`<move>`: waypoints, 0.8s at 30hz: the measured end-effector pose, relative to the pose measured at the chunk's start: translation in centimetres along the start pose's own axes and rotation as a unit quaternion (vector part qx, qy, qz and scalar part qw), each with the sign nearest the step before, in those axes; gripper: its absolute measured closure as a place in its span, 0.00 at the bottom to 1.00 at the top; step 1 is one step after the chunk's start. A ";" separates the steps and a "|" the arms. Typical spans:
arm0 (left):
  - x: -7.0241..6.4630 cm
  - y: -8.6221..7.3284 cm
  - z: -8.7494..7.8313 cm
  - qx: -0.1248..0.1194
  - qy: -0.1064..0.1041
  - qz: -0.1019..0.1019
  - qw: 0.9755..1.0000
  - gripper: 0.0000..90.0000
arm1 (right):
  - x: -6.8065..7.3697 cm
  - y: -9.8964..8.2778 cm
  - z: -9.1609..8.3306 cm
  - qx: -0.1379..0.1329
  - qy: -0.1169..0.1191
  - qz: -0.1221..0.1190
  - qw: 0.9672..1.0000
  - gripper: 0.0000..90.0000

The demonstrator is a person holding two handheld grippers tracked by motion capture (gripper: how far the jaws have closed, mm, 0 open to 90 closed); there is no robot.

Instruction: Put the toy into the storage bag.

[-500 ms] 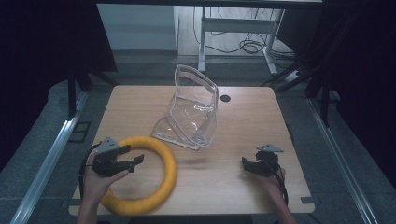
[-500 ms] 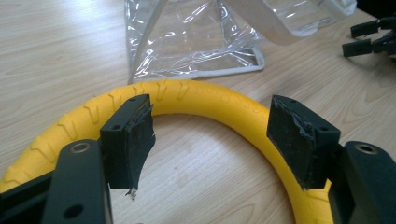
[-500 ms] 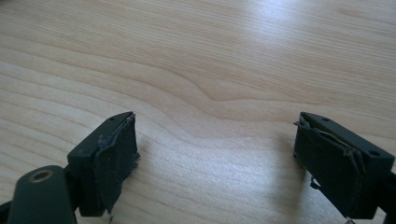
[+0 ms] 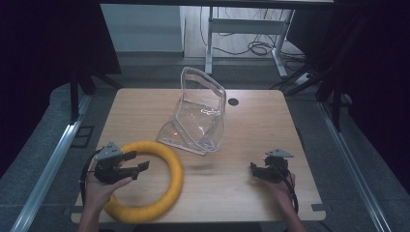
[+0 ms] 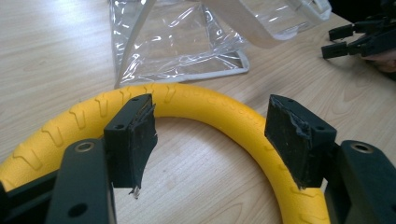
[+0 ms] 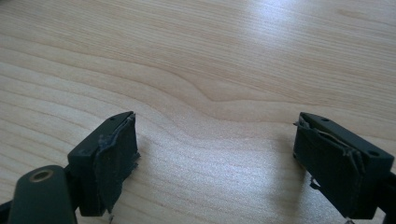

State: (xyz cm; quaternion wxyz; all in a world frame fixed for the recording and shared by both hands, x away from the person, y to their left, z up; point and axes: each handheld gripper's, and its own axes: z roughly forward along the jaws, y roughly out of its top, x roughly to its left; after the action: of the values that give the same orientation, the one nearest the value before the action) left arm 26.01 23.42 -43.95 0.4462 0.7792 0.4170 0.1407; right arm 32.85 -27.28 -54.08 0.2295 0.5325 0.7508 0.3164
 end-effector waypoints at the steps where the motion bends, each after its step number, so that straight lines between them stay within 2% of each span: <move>1: -0.1 0.0 -0.1 0.001 0.000 0.003 1.000 0.38 | 0.0 0.0 0.0 0.000 0.000 0.000 1.000 0.15; 3: -0.3 0.2 -0.4 0.005 0.000 0.014 1.000 0.39 | 0.0 0.0 0.0 0.000 0.000 0.000 1.000 0.15; 6: -0.4 0.2 -0.6 0.010 0.002 0.019 1.000 0.42 | 0.0 0.0 0.0 -0.001 0.001 0.000 1.000 0.15; 12: -0.9 1.0 -0.7 0.021 -0.015 0.036 0.999 0.41 | 0.0 0.0 0.1 -0.001 -0.002 0.002 1.000 0.16; 18: -2.1 1.1 -0.6 0.060 -0.033 0.062 0.996 0.39 | 0.0 0.0 0.1 -0.001 -0.002 0.001 1.000 0.16; 22: -2.8 0.5 -1.2 0.075 -0.050 0.065 0.994 0.39 | 0.0 0.1 0.1 -0.001 -0.002 0.002 1.000 0.16; 23: -3.2 0.0 -1.4 0.086 -0.058 0.067 0.992 0.38 | 0.0 0.1 0.1 -0.001 -0.002 0.002 1.000 0.16; 24: -3.2 0.0 -1.4 0.086 -0.058 0.067 0.992 0.38 | 0.0 0.1 0.1 -0.001 -0.002 0.002 1.000 0.16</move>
State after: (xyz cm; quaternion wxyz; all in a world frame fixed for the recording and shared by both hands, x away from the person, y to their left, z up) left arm 23.25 21.77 -42.64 0.3904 0.8479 0.3477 0.0883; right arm 32.94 -27.26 -54.09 0.2309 0.5342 0.7491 0.3166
